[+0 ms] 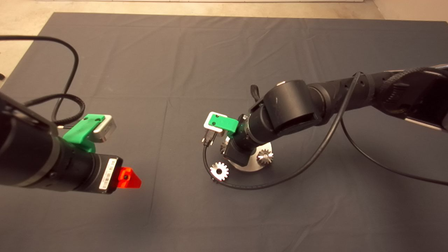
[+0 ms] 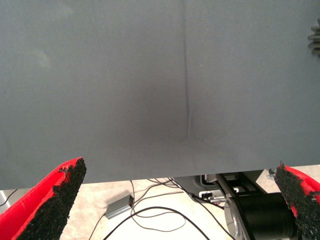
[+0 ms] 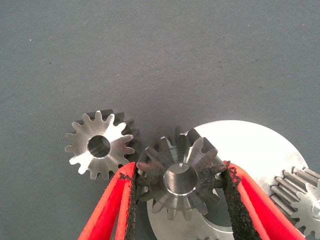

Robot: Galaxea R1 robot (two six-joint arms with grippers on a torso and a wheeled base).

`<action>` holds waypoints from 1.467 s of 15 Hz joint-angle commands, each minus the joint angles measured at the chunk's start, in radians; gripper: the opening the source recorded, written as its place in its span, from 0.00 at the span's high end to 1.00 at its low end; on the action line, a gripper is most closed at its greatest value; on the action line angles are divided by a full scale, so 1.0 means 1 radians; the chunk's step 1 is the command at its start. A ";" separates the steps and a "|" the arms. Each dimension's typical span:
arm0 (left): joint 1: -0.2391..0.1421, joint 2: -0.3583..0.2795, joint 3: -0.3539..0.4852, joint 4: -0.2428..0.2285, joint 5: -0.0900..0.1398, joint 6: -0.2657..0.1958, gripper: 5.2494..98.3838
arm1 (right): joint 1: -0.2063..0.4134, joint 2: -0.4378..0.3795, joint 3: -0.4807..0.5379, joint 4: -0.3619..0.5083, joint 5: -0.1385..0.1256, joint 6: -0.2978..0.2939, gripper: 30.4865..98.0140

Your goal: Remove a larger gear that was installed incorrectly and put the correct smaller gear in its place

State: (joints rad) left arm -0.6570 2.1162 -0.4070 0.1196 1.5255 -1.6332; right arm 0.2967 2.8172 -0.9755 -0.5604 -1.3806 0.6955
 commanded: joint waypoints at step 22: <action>-0.007 -0.001 0.028 -0.035 0.133 -0.020 0.01 | -0.014 -0.006 -0.023 -0.081 -0.020 -0.008 0.88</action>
State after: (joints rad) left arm -0.6570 2.1162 -0.3904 0.1004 1.5255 -1.6526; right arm 0.2636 2.8094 -1.0006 -0.6098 -1.3883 0.6928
